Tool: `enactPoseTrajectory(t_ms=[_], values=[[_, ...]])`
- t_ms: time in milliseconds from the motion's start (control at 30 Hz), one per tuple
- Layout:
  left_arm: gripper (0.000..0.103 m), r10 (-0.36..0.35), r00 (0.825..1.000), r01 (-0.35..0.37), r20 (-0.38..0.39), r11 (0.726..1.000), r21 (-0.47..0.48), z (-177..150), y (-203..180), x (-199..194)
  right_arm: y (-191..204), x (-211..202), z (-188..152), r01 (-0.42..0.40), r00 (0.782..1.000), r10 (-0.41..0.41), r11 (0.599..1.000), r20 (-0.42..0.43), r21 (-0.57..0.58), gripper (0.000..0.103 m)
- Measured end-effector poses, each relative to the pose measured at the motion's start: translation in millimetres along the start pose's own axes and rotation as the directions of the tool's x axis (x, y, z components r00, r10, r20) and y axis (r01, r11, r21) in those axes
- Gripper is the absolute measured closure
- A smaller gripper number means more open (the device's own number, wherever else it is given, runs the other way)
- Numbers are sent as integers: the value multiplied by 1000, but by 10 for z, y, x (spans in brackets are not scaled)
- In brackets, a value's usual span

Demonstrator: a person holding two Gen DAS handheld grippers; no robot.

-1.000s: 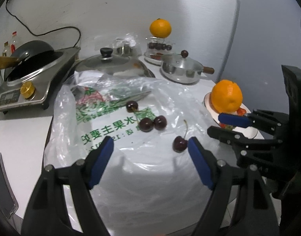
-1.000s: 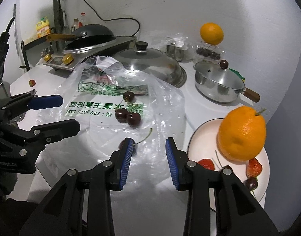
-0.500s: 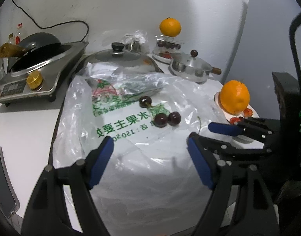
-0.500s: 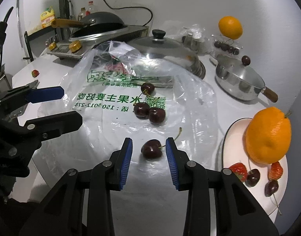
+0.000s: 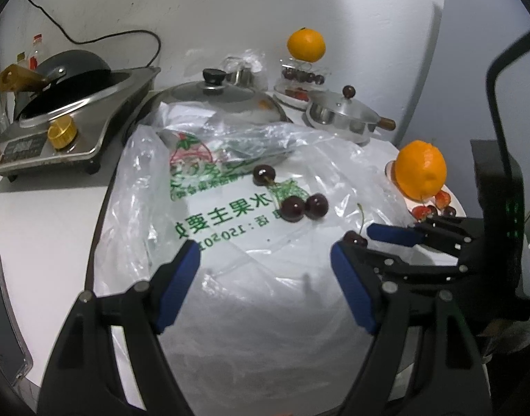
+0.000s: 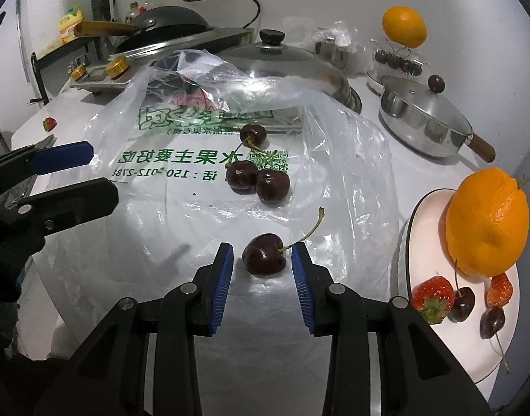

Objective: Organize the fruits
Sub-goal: 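Grasp a cherry in the bag with the right tool, then grasp another cherry in the bag with the left tool while the right tool holds its cherry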

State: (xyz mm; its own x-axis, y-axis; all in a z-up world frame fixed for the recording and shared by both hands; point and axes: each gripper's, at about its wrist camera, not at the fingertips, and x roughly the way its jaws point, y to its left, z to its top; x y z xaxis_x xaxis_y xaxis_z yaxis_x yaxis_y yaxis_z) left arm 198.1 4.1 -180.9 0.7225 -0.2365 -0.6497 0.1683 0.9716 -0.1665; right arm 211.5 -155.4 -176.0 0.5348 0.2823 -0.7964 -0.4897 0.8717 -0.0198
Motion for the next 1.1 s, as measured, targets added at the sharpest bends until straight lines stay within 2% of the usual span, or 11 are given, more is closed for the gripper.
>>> enactPoseTrajectory(t_ms=[133, 367, 500, 533, 800, 1100], values=[[24, 4, 1000, -4, -3, 1000, 3, -1, -2, 10, -29, 58, -9, -12, 1000, 12, 1000, -9, 21, 61], [24, 22, 1000, -22, -8, 1000, 8, 10, -11, 22, -22, 128, -24, -22, 1000, 22, 1000, -13, 17, 61], [24, 30, 1000, -30, -10, 999, 12, 20, -19, 27, -19, 122, -26, -19, 1000, 19, 1000, 1, 7, 72], [24, 31, 999, -30, -8, 999, 13, 20, -18, 25, -24, 113, -23, -25, 1000, 25, 1000, 4, 8, 72], [24, 40, 999, -40, -6, 999, 24, 77, -104, 3, -34, -125, 24, -60, 995, 61, 998, 78, -23, 72], [24, 57, 998, -57, -8, 997, 43, 169, -240, 59, -175, -482, 124, -57, 982, 60, 998, 178, -27, 72]])
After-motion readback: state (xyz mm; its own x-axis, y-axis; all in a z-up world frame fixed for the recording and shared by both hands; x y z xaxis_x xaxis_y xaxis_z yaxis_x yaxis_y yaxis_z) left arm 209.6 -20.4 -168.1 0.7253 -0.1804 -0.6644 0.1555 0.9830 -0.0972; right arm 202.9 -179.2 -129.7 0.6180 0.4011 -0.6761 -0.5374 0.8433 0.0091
